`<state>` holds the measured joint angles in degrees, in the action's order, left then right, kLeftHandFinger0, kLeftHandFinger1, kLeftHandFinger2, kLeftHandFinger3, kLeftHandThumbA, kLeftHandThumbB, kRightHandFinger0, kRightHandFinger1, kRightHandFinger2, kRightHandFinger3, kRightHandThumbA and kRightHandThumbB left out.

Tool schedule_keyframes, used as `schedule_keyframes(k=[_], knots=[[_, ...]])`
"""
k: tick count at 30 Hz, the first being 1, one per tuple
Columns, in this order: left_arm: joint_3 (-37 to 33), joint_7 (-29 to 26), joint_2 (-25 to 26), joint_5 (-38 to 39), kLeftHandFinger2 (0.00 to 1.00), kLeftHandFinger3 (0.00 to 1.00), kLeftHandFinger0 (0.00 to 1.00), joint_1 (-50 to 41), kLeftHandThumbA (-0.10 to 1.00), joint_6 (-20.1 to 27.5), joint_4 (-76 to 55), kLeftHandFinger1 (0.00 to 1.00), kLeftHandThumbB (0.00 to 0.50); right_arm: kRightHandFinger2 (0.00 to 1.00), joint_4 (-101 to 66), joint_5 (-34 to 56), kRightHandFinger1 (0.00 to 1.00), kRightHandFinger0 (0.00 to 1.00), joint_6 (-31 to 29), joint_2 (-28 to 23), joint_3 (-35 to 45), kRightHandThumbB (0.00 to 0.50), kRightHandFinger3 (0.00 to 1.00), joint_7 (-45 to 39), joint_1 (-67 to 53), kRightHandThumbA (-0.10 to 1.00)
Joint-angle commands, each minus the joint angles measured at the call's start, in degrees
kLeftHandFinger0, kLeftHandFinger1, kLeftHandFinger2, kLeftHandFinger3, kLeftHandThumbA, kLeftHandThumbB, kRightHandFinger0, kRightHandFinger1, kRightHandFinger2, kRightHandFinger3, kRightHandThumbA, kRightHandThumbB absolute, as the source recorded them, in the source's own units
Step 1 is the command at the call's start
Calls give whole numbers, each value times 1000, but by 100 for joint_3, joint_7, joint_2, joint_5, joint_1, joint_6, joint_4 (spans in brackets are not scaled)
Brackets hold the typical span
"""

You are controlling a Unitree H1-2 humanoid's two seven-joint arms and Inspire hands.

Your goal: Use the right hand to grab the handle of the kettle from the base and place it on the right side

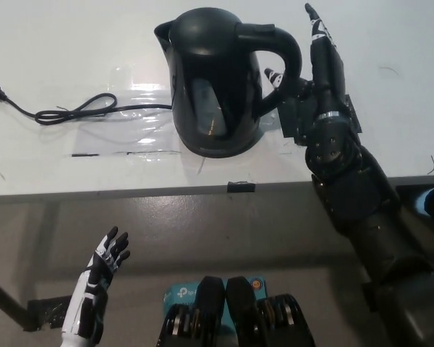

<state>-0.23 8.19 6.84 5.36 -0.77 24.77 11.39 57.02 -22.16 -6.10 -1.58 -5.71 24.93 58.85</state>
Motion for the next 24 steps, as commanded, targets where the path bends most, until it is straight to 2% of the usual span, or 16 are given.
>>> schedule_keyframes(k=[1,4,5,6,7,8,9,10,12,14,17,19,21,23,24], knots=[[24,115,22,28,1000,1000,1000,71,1000,216,-65,1000,500,1000,307,203,1000,1000,-453,-17,73,263,1000,158,661,740],[7,134,12,42,1000,1000,1000,23,1000,216,-78,1000,500,1000,631,405,1000,1000,-764,35,215,287,1000,252,833,606],[8,142,1,69,1000,1000,1000,12,1000,216,-77,1000,500,933,724,420,814,709,-817,70,257,277,971,394,920,460],[9,146,-2,64,1000,1000,1000,15,1000,216,-73,1000,500,585,789,401,414,278,-896,96,277,260,601,569,982,202],[7,144,2,52,1000,1000,1000,25,1000,216,-70,1000,500,298,912,102,142,57,-966,103,103,231,361,1098,1065,-40],[-2,131,8,41,1000,1000,1000,33,1000,216,-75,1000,500,210,1004,-127,3,0,-1034,99,-55,211,242,1488,1119,-100],[-5,124,15,33,1000,1000,1000,43,1000,216,-77,1000,500,248,1048,-173,4,0,-1102,108,-100,190,254,1615,1148,-100],[-8,121,23,23,1000,1000,1000,63,1000,216,-76,1000,500,336,1094,-167,12,0,-1181,116,-123,178,298,1695,1179,-100],[-1,143,36,50,1000,1000,1000,59,1000,216,-88,1000,500,547,1123,-97,87,0,-1419,158,-101,159,450,1757,1181,-100],[7,147,48,70,1000,1000,1000,52,1000,216,-93,1000,500,635,1121,-74,149,0,-1484,179,-101,135,572,1766,1166,-100],[-5,108,65,25,1000,1000,1000,53,1000,216,-100,1000,500,688,1155,-8,216,0,-1636,184,-79,131,644,1823,1153,-100],[8,131,81,46,1000,1000,1000,74,1000,216,-75,1000,500,673,1211,65,217,0,-1824,177,-43,150,623,1871,1164,-100],[18,131,84,51,1000,1000,1000,84,1000,216,-66,1000,500,686,1238,71,226,0,-1919,154,-54,132,636,1901,1172,-100],[31,113,97,43,1000,1000,1000,94,1000,216,-56,1000,500,758,1271,116,273,0,-1976,150,-41,102,750,1857,1202,-100],[30,109,94,39,1000,1000,1000,92,1000,216,-49,1000,500,767,1259,158,279,0,-1982,150,-14,93,767,1804,1201,-100]])
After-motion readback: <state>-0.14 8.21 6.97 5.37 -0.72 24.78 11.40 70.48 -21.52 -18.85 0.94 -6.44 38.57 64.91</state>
